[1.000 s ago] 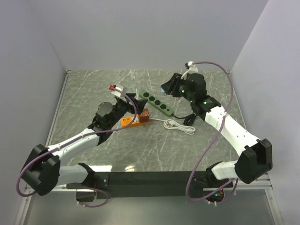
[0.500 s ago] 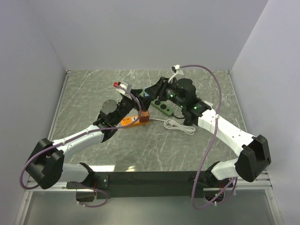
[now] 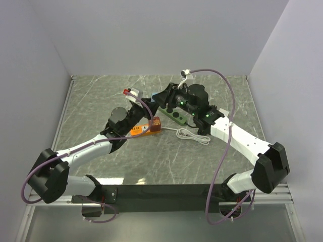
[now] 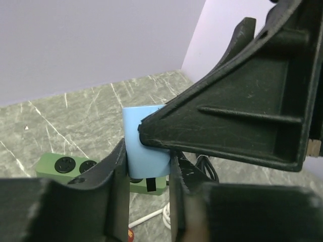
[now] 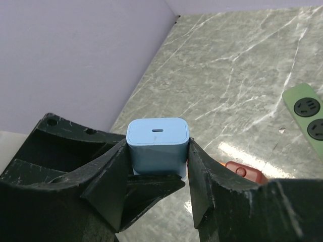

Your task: Insert the plug

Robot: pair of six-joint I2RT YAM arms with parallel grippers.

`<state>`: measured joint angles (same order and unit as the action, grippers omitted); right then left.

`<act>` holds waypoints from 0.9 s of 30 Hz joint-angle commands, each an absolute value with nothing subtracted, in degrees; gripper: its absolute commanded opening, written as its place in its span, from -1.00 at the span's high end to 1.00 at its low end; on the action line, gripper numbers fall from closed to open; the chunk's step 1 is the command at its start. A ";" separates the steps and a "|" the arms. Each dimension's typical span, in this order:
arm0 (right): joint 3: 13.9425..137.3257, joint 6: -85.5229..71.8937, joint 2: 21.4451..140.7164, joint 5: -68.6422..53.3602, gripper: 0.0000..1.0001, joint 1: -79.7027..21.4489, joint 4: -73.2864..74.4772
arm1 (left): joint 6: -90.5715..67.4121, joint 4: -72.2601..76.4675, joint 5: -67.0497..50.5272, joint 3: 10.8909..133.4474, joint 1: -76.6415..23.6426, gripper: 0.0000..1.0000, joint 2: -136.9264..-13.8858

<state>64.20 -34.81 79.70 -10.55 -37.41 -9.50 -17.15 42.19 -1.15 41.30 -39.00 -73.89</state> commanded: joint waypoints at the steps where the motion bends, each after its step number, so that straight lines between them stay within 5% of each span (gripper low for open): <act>1: 66.36 -32.44 80.33 -18.01 0.72 -38.41 -10.11 | -16.17 46.14 -2.28 42.63 -38.59 0.99 -73.57; 5: 66.97 -29.45 80.07 -22.49 -0.30 -36.48 -11.33 | -17.57 47.72 -7.63 39.91 -36.22 0.99 -71.63; 8: 69.69 -25.24 79.98 -26.80 -0.55 -34.38 -9.59 | -19.60 48.08 -12.98 37.97 -32.62 0.99 -70.40; 15: 79.09 -12.49 82.52 -43.66 -0.71 -27.53 -0.54 | -15.65 44.65 -24.33 34.63 -28.74 0.99 -66.72; 27: 85.52 33.28 85.96 -69.33 -0.53 -24.17 32.07 | -11.69 37.97 -44.03 34.10 -28.13 0.99 -61.70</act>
